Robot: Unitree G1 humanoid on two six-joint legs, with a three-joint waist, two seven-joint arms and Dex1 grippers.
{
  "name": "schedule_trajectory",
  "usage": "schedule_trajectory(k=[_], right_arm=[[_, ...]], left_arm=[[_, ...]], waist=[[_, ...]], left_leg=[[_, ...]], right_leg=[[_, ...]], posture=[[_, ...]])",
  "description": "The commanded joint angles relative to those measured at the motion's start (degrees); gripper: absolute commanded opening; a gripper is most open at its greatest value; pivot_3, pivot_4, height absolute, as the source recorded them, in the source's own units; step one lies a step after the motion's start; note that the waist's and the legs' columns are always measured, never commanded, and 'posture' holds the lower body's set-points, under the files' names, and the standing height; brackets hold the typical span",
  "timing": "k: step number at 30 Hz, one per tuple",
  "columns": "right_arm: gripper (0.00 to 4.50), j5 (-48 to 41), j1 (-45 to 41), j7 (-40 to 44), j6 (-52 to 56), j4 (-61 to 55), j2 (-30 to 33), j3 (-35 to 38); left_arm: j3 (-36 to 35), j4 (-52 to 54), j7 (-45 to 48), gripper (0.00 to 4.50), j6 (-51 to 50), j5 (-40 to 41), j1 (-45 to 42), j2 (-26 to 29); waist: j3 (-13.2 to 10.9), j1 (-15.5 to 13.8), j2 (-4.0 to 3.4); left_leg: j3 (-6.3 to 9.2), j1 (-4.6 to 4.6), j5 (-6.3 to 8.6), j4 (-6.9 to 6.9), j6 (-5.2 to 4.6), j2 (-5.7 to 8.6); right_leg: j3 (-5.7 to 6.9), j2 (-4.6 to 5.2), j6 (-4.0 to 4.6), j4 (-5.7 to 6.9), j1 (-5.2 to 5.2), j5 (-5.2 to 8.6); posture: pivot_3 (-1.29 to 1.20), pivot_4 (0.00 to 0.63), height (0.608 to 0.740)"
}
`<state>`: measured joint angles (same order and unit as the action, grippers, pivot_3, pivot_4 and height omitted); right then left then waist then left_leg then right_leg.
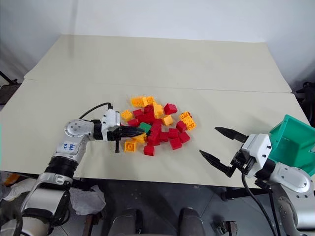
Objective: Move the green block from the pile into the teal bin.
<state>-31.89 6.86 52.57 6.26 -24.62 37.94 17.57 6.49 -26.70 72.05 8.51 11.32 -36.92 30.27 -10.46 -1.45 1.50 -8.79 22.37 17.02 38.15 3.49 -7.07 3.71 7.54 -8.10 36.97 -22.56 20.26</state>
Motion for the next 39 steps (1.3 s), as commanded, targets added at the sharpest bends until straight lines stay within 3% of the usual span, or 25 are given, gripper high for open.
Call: schedule_trajectory(k=[1,10,11,17,25,31,39], right_arm=[[4.50,-0.42,-0.80,-0.22,-0.50,-0.92,-0.03,0.25],[4.50,-1.46,-0.20,0.94,-0.53,-0.94,0.37,1.33],[4.50,-1.70,-0.28,1.24,-0.37,-0.74,0.53,1.39],[4.50,-1.51,-1.59,2.15,-0.24,1.03,0.80,1.04],[4.50,-0.56,-2.88,4.30,-1.33,2.87,1.09,0.32],[4.50,-0.12,-3.67,4.79,-1.16,3.57,1.05,0.31],[4.50,-0.19,-4.26,3.32,-0.63,2.31,0.48,-0.19]], left_arm=[[0.58,2.77,0.75,0.03,-1.35,-0.90,2.12,1.85],[-11.49,7.66,2.81,0.03,-9.85,10.41,8.28,10.25],[-13.39,7.18,2.19,0.20,-10.93,10.66,9.66,12.12],[-21.95,4.04,0.19,1.82,-8.56,10.61,19.12,18.22],[-22.81,7.46,-2.29,4.34,-8.11,11.97,21.13,16.01],[-15.30,7.99,-2.49,4.45,-7.15,8.14,9.93,12.71],[-3.03,-13.31,-4.16,4.45,7.80,-6.38,-11.14,6.27]], waist=[[0.00,0.02,-0.01],[0.00,0.20,0.00],[0.00,0.19,0.00],[0.00,0.45,-0.01],[0.01,0.01,0.01],[0.01,-0.12,0.02],[0.02,0.29,0.02]], left_leg=[[0.00,-0.01,0.00,0.01,0.00,0.00],[-0.01,-0.01,0.00,0.00,0.00,-0.05],[0.00,-0.01,0.00,0.00,0.00,-0.05],[-0.03,-0.03,0.01,-0.07,-0.01,-0.05],[-0.03,0.00,0.03,-0.05,-0.03,-0.04],[-0.03,0.00,0.03,0.01,-0.02,-0.04],[-0.10,-0.01,0.02,-0.01,-0.01,-0.01]], right_leg=[[0.00,0.00,0.00,0.00,0.00,0.00],[0.00,-0.01,0.00,0.05,-0.03,0.00],[0.00,-0.01,0.00,0.06,-0.03,0.00],[0.00,0.00,0.00,0.04,-0.04,0.00],[0.00,0.02,0.02,0.02,-0.03,0.01],[0.01,0.00,0.01,0.06,-0.03,0.01],[0.01,-0.01,0.00,0.04,-0.04,0.00]], posture=[[0.00,0.150,0.740],[0.00,0.150,0.740],[0.00,0.150,0.740],[0.00,0.150,0.740],[0.00,0.150,0.740],[0.00,0.150,0.740],[0.00,0.150,0.740]])
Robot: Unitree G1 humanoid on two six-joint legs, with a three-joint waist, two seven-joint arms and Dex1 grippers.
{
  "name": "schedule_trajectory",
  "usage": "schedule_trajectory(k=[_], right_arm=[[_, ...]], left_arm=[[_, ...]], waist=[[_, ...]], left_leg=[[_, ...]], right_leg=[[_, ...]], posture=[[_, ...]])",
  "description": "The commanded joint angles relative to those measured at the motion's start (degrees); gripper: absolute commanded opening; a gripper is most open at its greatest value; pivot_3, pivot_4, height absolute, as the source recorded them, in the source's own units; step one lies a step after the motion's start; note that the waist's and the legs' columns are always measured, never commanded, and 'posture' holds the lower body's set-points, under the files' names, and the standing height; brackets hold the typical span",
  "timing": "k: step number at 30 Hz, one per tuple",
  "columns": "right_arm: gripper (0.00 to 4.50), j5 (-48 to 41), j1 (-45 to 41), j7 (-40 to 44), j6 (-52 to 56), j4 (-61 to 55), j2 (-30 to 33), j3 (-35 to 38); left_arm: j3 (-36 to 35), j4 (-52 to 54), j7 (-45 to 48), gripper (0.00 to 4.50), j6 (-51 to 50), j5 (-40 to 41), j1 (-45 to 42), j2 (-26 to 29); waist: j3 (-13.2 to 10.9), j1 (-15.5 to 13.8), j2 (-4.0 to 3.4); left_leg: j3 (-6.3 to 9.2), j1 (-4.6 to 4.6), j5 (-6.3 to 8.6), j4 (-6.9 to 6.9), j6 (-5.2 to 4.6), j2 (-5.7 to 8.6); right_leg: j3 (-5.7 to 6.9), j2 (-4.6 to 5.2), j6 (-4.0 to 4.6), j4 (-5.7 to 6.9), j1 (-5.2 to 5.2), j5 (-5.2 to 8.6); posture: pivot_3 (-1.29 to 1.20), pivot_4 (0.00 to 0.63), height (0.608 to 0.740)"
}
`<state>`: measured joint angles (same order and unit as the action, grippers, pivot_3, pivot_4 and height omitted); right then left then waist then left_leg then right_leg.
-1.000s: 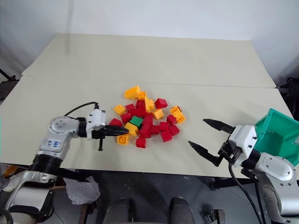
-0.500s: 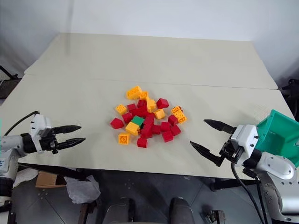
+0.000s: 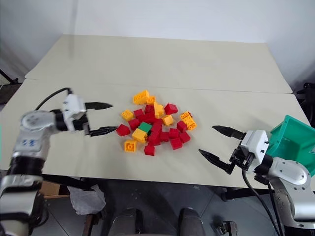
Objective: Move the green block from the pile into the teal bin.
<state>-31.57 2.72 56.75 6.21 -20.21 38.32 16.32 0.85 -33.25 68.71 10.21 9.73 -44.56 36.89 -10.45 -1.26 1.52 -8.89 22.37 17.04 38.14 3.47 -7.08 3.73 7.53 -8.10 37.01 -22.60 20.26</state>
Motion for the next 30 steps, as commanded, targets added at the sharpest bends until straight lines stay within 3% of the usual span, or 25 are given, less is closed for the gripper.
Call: schedule_trajectory(k=[1,12,27,30], right_arm=[[4.50,-0.53,0.09,-1.24,-0.53,-2.47,-0.05,1.12],[4.50,-0.76,3.87,-4.83,-0.80,-6.09,-1.00,2.26],[4.50,-1.29,3.96,-6.38,-0.42,-7.02,-0.78,1.69],[4.50,-1.39,4.17,-6.39,-0.36,-7.10,-0.59,1.82]], left_arm=[[3.71,-9.91,-1.57,4.45,8.44,-6.52,-5.35,-0.99],[8.41,-22.81,1.42,4.45,19.34,-10.99,-12.82,-7.11],[10.41,-24.13,6.75,4.45,16.79,-11.16,-13.55,-12.18],[10.24,-25.18,6.88,3.86,16.74,-11.05,-13.94,-12.77]], waist=[[0.00,0.16,0.00],[0.00,-0.28,0.01],[-0.01,-0.25,0.02],[-0.01,-0.26,0.02]], left_leg=[[-0.04,0.00,0.00,-0.02,0.00,-0.01],[-0.05,0.02,0.00,-0.02,-0.01,0.00],[-0.04,0.03,0.00,0.00,-0.01,0.00],[-0.04,0.02,0.00,0.00,-0.01,0.00]], right_leg=[[0.00,0.00,0.00,-0.02,-0.04,0.00],[0.00,0.02,-0.01,-0.06,-0.05,-0.01],[0.00,0.01,-0.01,-0.04,-0.05,-0.01],[0.00,0.01,-0.01,-0.04,-0.05,-0.01]], posture=[[0.00,0.150,0.740],[0.00,0.150,0.740],[0.00,0.150,0.740],[0.00,0.150,0.740]])
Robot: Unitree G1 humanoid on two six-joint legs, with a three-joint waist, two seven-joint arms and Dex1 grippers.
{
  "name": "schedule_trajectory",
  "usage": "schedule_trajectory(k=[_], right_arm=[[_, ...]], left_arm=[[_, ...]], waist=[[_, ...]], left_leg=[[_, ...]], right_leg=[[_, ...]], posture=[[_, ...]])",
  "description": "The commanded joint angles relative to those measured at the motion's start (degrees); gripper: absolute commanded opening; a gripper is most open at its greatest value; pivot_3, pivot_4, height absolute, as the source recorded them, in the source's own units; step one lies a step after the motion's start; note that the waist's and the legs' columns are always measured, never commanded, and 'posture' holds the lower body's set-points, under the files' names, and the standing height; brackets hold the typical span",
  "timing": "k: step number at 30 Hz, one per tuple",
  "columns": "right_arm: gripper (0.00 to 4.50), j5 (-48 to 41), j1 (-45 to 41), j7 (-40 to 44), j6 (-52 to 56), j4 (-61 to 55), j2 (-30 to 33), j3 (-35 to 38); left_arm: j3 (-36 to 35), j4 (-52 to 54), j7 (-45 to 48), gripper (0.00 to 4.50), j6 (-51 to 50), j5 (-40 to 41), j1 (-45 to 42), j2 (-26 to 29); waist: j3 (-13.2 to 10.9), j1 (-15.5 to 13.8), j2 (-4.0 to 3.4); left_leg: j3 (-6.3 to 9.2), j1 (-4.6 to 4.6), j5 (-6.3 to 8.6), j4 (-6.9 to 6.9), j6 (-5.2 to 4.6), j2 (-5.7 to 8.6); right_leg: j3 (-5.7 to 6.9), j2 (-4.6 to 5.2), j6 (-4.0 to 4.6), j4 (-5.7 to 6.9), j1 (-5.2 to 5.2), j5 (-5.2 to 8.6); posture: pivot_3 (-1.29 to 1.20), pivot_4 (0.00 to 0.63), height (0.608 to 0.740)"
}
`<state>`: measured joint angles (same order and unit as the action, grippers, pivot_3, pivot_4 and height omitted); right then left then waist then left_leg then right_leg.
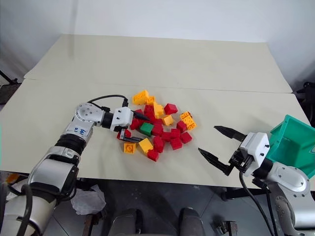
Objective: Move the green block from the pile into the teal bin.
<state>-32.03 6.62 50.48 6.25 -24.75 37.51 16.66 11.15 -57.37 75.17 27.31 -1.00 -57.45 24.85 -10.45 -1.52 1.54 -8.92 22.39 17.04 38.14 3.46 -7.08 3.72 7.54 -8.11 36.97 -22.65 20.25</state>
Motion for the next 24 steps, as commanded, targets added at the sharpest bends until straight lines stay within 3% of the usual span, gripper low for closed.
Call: schedule_trajectory(k=[1,8,12,19,22,24], right_arm=[[4.50,-0.96,0.38,-0.18,-0.38,-2.64,0.26,1.63],[4.50,-1.01,1.14,-0.34,-0.47,-2.99,0.36,2.26],[4.50,-1.11,1.27,-0.42,-0.37,-3.19,0.48,2.55],[4.50,-2.03,3.02,-0.60,0.53,-4.68,1.30,5.80],[4.50,-2.82,5.19,-1.15,1.01,-5.21,1.42,9.33],[4.50,-2.78,7.10,-1.81,1.02,-5.46,0.93,11.62]], left_arm=[[0.00,-1.26,0.35,3.59,-0.52,-0.47,-1.14,-0.77],[0.55,-3.10,-1.18,1.58,-2.78,-2.21,-2.18,-0.56],[-1.55,-4.24,-1.59,1.53,-3.56,-0.31,-3.84,-0.85],[-7.78,-3.52,9.25,1.53,-8.15,7.26,-9.10,0.88],[-8.73,-1.98,12.21,1.53,-12.61,9.23,-13.08,-1.03],[-6.68,-0.54,11.69,1.53,-13.86,8.19,-14.47,-5.64]], waist=[[0.00,0.00,0.00],[0.00,0.01,0.00],[0.00,0.01,0.00],[-0.04,0.00,0.07],[-0.04,-0.16,0.07],[-0.04,-0.45,0.07]], left_leg=[[0.00,0.00,0.00,0.00,0.00,0.00],[0.01,-0.01,0.00,0.02,0.00,0.00],[0.02,-0.02,0.00,0.11,0.00,0.00],[0.02,0.04,0.00,0.06,0.00,-0.01],[0.02,0.03,0.00,0.00,0.00,0.01],[0.07,0.05,0.00,0.00,-0.01,0.05]], right_leg=[[0.00,0.00,0.00,0.00,0.00,0.00],[0.00,0.00,0.00,0.00,0.03,0.00],[0.00,0.00,0.00,0.01,0.08,0.00],[0.01,-0.01,0.00,0.03,-0.01,0.00],[0.01,0.00,0.00,0.03,0.02,0.00],[0.02,0.00,-0.03,0.03,0.09,-0.01]], posture=[[0.00,0.150,0.740],[0.00,0.150,0.740],[0.00,0.150,0.740],[0.00,0.150,0.740],[0.00,0.150,0.740],[0.00,0.150,0.740]])
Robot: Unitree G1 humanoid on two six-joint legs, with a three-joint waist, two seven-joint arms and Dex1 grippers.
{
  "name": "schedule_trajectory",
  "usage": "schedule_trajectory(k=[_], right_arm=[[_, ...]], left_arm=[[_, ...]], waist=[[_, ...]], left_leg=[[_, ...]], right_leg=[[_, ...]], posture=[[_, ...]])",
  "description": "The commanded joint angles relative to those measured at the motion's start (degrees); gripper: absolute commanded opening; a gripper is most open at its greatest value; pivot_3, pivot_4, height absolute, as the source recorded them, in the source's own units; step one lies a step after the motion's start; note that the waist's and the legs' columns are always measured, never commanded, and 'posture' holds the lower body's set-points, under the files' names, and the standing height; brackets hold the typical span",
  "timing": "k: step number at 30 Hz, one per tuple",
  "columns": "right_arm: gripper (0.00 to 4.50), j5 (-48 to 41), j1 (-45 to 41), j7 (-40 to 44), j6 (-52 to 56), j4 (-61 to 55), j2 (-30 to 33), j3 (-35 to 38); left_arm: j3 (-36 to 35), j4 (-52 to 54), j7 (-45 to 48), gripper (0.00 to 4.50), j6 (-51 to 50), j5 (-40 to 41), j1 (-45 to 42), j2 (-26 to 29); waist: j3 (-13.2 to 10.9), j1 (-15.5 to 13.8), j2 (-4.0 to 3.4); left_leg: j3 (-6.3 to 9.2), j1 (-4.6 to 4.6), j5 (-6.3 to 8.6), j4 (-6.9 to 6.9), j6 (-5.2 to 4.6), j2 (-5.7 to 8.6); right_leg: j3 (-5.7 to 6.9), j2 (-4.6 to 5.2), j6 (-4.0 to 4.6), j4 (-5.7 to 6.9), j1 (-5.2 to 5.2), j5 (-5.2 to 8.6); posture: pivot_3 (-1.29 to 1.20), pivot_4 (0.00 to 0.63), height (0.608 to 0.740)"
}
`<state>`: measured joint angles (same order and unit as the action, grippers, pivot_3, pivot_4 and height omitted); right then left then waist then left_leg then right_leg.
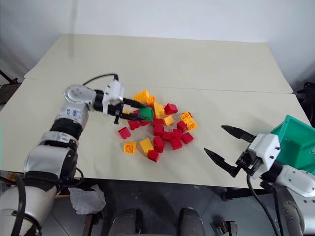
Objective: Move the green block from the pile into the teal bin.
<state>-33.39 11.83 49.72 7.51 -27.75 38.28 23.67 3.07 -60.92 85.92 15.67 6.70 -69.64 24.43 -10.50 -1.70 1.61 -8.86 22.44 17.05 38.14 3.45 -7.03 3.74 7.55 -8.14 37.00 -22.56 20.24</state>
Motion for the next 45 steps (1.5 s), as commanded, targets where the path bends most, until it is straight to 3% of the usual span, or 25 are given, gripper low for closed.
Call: schedule_trajectory(k=[1,10,16,21,26,27,31,36,40,45], right_arm=[[4.50,-1.39,2.64,-1.40,-0.22,-2.66,-0.11,5.37],[4.50,-0.67,12.18,-4.36,-0.50,-7.93,-3.89,9.63],[4.50,-0.46,17.16,-7.16,-0.31,-12.83,-6.82,9.83],[4.50,0.02,18.82,-8.62,-0.51,-14.57,-8.29,8.75],[4.50,-0.09,19.02,-8.33,-0.94,-13.91,-8.33,8.83],[4.50,-0.11,19.00,-8.14,-1.00,-13.74,-8.26,8.88],[4.50,-0.03,18.67,-7.06,-1.43,-12.85,-7.62,9.16],[4.50,-2.01,17.36,-4.08,0.14,-9.12,-4.54,11.16],[4.50,-3.81,16.00,-1.42,1.44,-5.40,-2.01,11.80],[4.50,-3.58,11.09,1.85,2.53,-0.18,1.68,9.76]], left_arm=[[2.37,3.52,0.42,1.53,-2.31,-0.25,-2.53,-7.01],[9.34,-2.44,-13.37,1.53,0.91,-8.31,-3.68,-25.42],[12.62,-6.32,-19.20,1.53,2.15,-12.86,-1.86,-32.14],[11.89,-7.39,-21.72,3.01,2.02,-12.99,-1.40,-33.45],[9.37,-6.88,-17.04,4.48,1.82,-10.41,-1.73,-33.05],[9.00,-6.76,-16.45,4.48,2.03,-10.18,-1.83,-32.95],[5.47,-5.53,-10.68,4.48,4.09,-6.71,-2.24,-29.55],[-4.13,-1.63,1.37,4.48,4.77,3.37,0.18,-17.87],[-6.64,3.16,3.70,4.48,2.69,5.84,4.75,-9.84],[-8.97,17.37,2.85,4.48,-4.38,10.71,15.63,-0.31]], waist=[[0.00,-0.79,0.00],[-0.03,-1.16,0.05],[-0.02,-0.96,0.03],[-0.01,-1.03,0.01],[-0.01,-1.34,0.01],[-0.01,-1.34,0.01],[0.00,-1.18,-0.01],[0.00,-0.18,-0.01],[0.01,0.19,-0.04],[0.00,0.25,-0.02]], left_leg=[[0.01,0.02,0.02,0.02,-0.04,0.02],[0.05,0.15,0.08,0.03,-0.13,0.06],[0.07,0.20,0.08,0.03,-0.14,0.06],[0.13,0.23,0.08,0.06,-0.14,0.07],[0.18,0.26,0.08,0.06,-0.14,0.08],[0.18,0.27,0.08,0.05,-0.14,0.09],[0.18,0.26,0.08,0.06,-0.14,0.08],[0.17,0.25,0.08,0.07,-0.14,0.04],[0.20,0.03,0.07,0.03,-0.13,0.04],[0.18,0.05,0.08,0.09,-0.14,0.04]], right_leg=[[0.00,0.01,-0.02,-0.02,0.02,-0.01],[0.03,0.01,-0.16,-0.25,-0.05,-0.08],[0.02,0.03,-0.15,-0.52,-0.06,-0.08],[0.01,0.04,-0.14,-0.50,-0.06,-0.08],[0.04,0.03,-0.14,-0.51,-0.06,-0.08],[0.04,0.03,-0.14,-0.51,-0.06,-0.08],[0.05,0.03,-0.14,-0.50,-0.06,-0.08],[0.05,0.01,-0.14,-0.42,-0.07,-0.08],[0.05,0.02,-0.14,-0.13,0.00,-0.07],[0.03,0.03,-0.14,-0.04,0.07,-0.08]], posture=[[0.00,0.150,0.740],[0.00,0.150,0.740],[0.00,0.150,0.740],[0.00,0.150,0.740],[0.00,0.150,0.740],[0.00,0.150,0.740],[0.00,0.150,0.740],[0.00,0.150,0.740],[0.00,0.150,0.740],[0.00,0.150,0.740]])
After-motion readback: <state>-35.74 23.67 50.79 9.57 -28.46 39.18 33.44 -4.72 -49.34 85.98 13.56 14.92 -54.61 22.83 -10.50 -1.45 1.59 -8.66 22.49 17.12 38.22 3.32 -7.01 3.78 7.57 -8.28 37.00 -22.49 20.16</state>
